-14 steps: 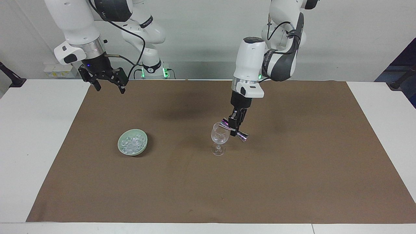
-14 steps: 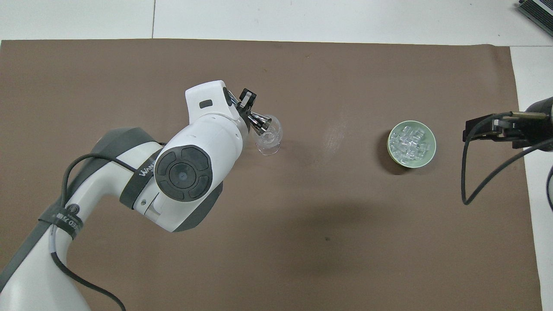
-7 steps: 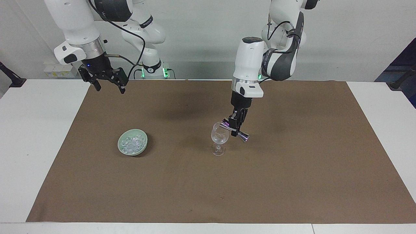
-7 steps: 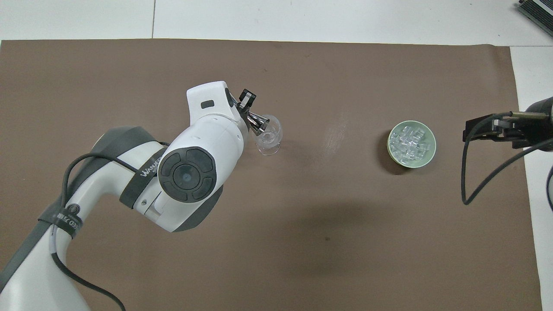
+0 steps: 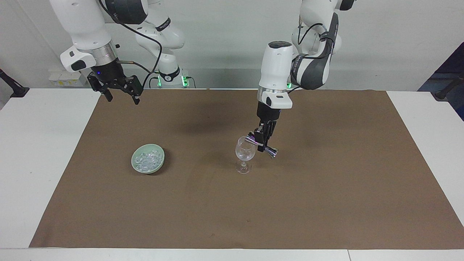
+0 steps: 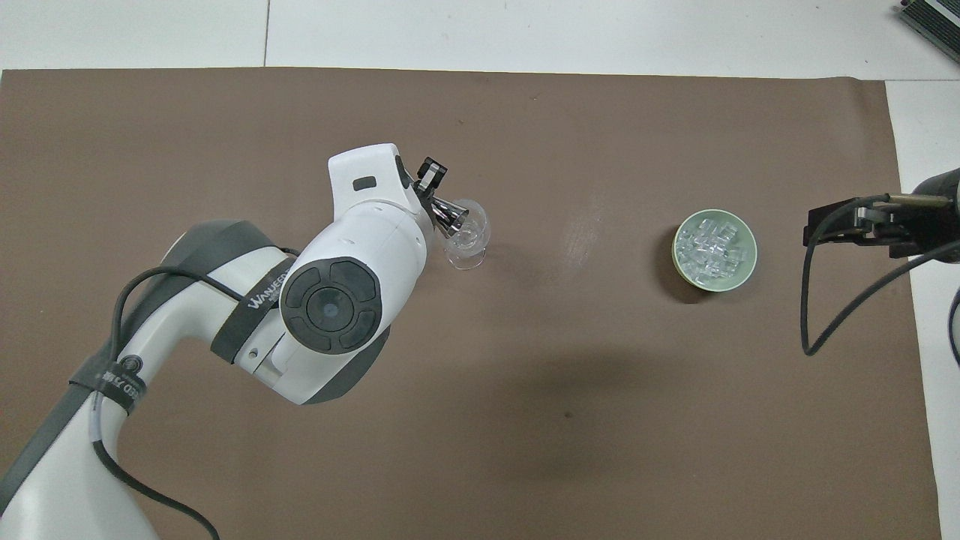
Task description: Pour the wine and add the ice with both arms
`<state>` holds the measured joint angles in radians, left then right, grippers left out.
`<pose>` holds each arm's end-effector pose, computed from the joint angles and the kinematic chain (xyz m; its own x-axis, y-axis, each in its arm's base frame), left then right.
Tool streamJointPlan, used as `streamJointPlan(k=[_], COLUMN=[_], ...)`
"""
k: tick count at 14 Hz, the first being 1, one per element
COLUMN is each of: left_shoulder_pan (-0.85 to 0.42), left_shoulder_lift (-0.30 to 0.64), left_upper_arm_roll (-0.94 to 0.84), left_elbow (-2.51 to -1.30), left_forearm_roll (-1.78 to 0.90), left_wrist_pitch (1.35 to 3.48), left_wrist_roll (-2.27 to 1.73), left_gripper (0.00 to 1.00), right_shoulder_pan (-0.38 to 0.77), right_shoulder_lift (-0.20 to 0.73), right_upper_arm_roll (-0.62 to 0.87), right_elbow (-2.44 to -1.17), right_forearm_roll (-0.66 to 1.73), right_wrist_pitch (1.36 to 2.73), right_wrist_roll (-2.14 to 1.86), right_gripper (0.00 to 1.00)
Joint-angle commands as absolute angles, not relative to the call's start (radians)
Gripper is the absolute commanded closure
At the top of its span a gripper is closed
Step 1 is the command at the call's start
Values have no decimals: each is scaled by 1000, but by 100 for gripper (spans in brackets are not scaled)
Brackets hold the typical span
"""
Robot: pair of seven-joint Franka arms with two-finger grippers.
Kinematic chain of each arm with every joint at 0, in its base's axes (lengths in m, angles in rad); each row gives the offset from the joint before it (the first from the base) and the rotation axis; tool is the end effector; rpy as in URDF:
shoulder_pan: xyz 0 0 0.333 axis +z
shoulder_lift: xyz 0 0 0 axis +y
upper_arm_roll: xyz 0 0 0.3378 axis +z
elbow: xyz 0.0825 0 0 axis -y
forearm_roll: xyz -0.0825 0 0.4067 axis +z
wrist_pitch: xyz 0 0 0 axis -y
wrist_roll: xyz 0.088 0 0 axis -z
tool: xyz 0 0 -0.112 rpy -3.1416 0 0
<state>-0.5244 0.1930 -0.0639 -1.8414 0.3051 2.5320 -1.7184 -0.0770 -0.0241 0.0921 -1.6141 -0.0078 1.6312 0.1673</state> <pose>0.5633 -0.3755 0.4842 0.5491 0.8142 0.1885 0.6720 -0.5642 0.4797 0.5751 0.0085 0.6390 0.9876 -0.1511 0.0422 -0.1513 -0.9885 0.0030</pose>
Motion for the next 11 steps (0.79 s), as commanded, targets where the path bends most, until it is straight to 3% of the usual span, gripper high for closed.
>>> streamJointPlan(k=[1,11], left_shoulder_pan=[-551,-555], left_shoulder_lift=[178,178], left_upper_arm_roll=[-44,-44], left_elbow=[-1838,-1836], left_forearm_roll=[328,328], left_wrist_pitch=[2500,2499], left_wrist_roll=[-1733,-1741], left_gripper=[100,100], right_shoulder_pan=[-98,-98], right_shoulder_lift=[-43,-43], right_upper_arm_roll=[101,101], right_elbow=[-1637,-1637], right_forearm_roll=[-2,-2], right_wrist_pitch=[1643,1643], right_wrist_roll=[141,141], right_gripper=[0,0])
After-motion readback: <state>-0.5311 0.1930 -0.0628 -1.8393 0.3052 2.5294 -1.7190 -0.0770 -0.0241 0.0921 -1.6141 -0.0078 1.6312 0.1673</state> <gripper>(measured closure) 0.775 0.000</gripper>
